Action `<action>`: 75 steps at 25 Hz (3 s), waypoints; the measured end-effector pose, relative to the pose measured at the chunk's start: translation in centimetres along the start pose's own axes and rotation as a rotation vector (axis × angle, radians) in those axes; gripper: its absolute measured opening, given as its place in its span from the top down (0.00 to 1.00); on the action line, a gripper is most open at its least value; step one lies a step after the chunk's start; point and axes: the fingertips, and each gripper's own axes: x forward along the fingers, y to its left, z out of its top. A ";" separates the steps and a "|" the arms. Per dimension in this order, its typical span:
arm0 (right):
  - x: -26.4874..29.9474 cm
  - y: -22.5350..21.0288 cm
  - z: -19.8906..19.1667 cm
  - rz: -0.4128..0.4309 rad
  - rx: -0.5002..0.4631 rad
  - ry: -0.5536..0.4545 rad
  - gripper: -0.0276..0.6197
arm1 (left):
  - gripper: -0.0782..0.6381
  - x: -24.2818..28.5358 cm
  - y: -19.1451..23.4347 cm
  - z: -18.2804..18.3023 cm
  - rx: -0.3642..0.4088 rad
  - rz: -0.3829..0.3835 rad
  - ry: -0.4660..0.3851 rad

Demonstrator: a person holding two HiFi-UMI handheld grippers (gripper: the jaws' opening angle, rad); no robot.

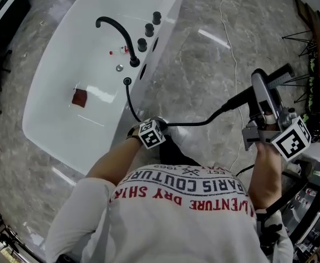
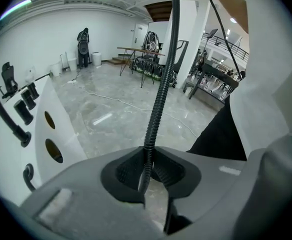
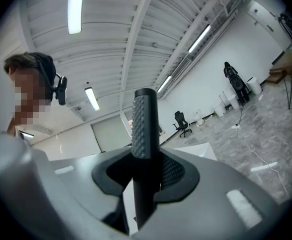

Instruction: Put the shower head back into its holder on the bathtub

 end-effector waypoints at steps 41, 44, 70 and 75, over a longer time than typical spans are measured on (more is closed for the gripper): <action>1.1 3.2 -15.3 -0.029 -0.118 0.259 0.79 | 0.81 -35.1 13.9 9.0 0.150 0.643 -0.316; 1.6 2.8 -14.5 -0.021 -0.119 0.259 0.79 | 0.81 -36.3 15.3 10.9 0.163 0.673 -0.330; 8.2 -5.1 -11.6 0.058 -0.116 0.285 0.79 | 0.81 -36.4 27.2 18.7 0.083 0.813 -0.402; 8.7 -5.1 -12.0 0.056 -0.117 0.308 0.79 | 0.81 -35.9 27.7 18.1 0.053 0.813 -0.425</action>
